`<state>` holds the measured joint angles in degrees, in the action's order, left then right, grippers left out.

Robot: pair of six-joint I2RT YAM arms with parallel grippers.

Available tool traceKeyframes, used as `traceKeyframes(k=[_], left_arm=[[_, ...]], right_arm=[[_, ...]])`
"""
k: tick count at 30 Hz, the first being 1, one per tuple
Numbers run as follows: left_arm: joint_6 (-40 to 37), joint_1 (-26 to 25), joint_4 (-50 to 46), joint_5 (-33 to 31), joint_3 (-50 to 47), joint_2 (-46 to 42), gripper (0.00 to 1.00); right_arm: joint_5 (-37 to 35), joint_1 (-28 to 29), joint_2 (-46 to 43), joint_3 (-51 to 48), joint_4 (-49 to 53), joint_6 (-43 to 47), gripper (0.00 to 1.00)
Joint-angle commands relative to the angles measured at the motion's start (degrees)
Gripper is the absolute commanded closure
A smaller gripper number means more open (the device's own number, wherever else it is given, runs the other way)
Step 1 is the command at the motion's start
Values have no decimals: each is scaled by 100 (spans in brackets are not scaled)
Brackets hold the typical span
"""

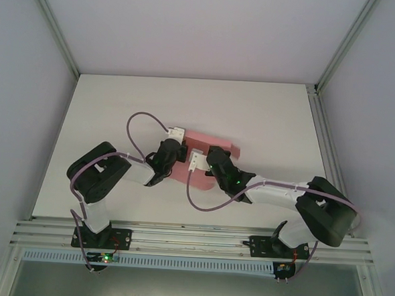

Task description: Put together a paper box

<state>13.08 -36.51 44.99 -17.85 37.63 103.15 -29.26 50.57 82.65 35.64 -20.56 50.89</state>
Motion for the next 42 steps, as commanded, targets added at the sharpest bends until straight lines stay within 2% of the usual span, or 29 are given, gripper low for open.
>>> traceKeyframes(k=[1,3,4,5,12,16,21,28,33,38,42], left_arm=[[-160,181,176,90,-293,-448,100],[-219,184,402,464,-484,-794,100],[-202,182,508,524,-587,-1009,100],[-133,182,491,524,-656,-1210,100],[74,182,-279,325,-926,-2480,100],[258,185,-457,429,-1122,-2996,100],[381,180,-655,654,-1200,-3451,100],[386,186,-903,452,-1257,-3680,100],[601,195,-1036,290,-1162,-3667,100],[759,188,-1098,563,-992,-3620,100],[572,194,-1431,681,-810,-3567,100]], right_arm=[[25,-98,-526,133,403,-547,55],[274,-134,-950,211,567,-786,34],[446,-140,-1230,250,677,-956,12],[566,-139,-1498,255,717,-1143,2],[1510,-298,-3808,-201,437,-3064,2],[1582,-506,-4365,-159,352,-4274,2],[1779,-564,-3818,455,890,-4502,2],[1157,-565,-2838,1010,1391,-4326,2],[1222,-565,-2620,878,1381,-4307,2],[1280,-583,-2353,853,1410,-4247,2],[1422,-761,-2473,928,1603,-4388,2]])
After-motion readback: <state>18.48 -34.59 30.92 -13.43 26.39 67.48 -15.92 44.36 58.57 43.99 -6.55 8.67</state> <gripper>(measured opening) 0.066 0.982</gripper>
